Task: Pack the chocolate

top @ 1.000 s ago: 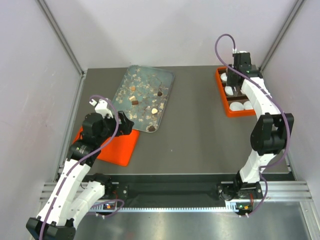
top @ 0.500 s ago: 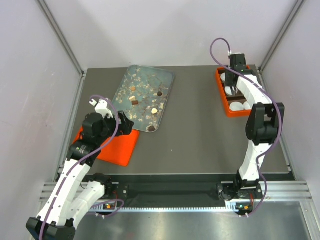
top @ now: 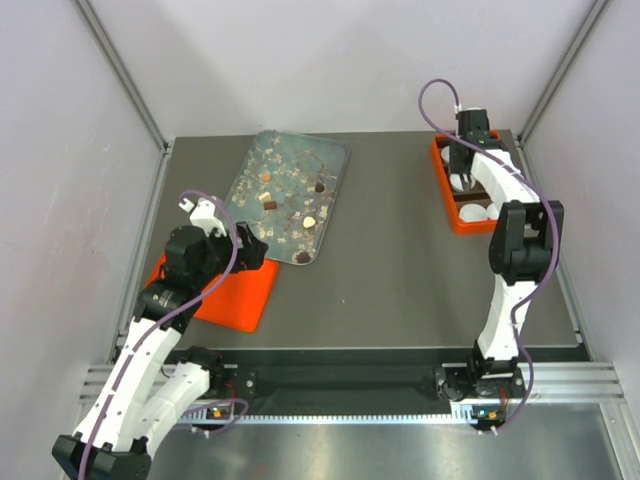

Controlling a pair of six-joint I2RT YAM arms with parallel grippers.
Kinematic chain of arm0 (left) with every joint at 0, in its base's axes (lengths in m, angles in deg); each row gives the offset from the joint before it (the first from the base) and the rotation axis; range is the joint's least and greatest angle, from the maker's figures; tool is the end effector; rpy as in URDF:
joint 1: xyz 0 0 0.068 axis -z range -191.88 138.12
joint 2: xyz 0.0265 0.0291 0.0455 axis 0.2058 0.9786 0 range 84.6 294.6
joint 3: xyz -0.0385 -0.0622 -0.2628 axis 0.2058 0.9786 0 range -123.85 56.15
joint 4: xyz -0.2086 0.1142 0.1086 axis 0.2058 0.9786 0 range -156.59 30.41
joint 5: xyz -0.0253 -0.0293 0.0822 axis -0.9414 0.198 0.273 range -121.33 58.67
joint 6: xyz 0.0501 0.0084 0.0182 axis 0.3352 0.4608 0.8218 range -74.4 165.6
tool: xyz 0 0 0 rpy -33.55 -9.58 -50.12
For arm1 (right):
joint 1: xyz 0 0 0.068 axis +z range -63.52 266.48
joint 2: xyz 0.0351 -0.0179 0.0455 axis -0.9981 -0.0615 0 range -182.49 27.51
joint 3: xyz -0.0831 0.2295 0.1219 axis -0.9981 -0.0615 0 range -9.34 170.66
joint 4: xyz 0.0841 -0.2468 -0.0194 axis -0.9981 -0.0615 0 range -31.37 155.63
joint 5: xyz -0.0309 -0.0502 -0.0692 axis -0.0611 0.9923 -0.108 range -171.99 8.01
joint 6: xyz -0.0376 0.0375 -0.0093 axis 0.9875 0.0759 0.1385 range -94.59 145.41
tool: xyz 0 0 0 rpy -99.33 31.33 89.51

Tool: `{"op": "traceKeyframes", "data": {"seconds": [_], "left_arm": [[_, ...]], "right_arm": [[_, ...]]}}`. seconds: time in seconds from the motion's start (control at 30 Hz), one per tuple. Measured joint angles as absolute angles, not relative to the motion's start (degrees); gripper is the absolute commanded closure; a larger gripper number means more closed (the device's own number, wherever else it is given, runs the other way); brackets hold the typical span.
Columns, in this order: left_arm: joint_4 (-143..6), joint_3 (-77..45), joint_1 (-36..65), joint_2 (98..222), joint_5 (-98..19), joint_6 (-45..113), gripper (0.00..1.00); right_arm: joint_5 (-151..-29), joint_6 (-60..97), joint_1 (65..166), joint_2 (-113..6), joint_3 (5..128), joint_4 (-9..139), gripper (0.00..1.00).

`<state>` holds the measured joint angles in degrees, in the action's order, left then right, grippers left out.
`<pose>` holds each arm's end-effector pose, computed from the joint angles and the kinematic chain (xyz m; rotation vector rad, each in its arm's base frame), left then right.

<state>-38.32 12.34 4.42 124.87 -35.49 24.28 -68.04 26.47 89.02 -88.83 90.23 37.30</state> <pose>0.1517 -0.0469 0.3132 -0.0420 2.0351 -0.4903 0.4655 0.0121 0.2600 0.0447 2.3446 -0.2740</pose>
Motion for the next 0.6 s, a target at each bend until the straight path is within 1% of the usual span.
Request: {"op": "traceKeyframes", "data": {"seconds": [0.1, 0.2, 0.6], "left_arm": [[-38.32, 12.34, 4.42, 124.87, -35.36, 24.28, 0.04], [-38.32, 12.34, 4.42, 124.87, -35.36, 24.28, 0.04], [-38.32, 12.34, 4.39, 124.87, -35.34, 24.28, 0.04]], "right_arm": [[-68.04, 26.47, 88.96, -89.28, 90.23, 37.32, 0.67], [-68.02, 26.49, 88.96, -89.68, 90.25, 37.30, 0.64], [-67.51, 26.91, 88.93, -90.05, 92.11, 37.10, 0.58]]}}
